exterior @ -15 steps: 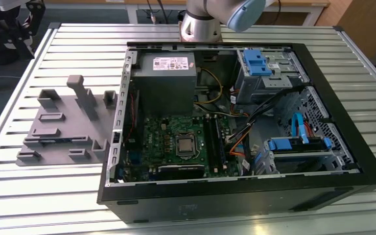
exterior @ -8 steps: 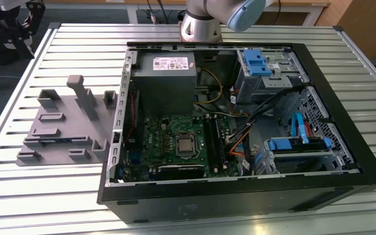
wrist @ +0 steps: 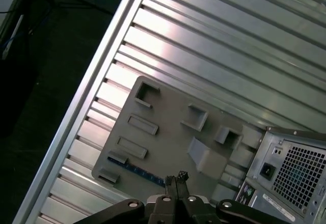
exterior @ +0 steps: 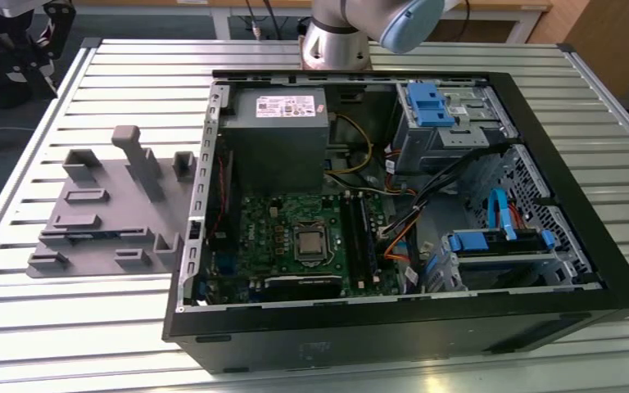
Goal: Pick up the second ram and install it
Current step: 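Pick up the second ram and move it above second insertion slot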
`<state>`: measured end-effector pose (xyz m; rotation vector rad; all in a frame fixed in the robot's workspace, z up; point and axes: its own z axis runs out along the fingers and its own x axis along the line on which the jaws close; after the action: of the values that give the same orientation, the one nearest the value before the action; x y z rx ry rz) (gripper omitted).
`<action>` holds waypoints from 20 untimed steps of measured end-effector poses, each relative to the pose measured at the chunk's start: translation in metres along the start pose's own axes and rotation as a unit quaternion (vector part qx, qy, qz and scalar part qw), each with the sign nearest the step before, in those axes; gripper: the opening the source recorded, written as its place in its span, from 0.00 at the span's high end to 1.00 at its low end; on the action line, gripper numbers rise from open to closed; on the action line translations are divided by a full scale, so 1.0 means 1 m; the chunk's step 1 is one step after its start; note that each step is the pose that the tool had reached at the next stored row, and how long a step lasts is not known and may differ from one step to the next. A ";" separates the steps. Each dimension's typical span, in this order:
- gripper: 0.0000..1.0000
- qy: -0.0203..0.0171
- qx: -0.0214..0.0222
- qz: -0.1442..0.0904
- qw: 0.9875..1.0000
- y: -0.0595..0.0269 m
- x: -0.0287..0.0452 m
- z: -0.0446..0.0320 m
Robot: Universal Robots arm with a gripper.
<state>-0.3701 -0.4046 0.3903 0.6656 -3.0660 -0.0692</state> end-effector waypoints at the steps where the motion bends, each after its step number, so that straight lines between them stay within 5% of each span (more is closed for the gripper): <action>1: 0.89 0.000 0.000 -0.001 1.000 0.0000 0.0000 0.0000; 20: 0.89 0.001 0.000 -0.019 1.000 0.0004 0.0010 0.0000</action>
<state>-0.3712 -0.4047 0.3903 0.7232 -3.0521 -0.0690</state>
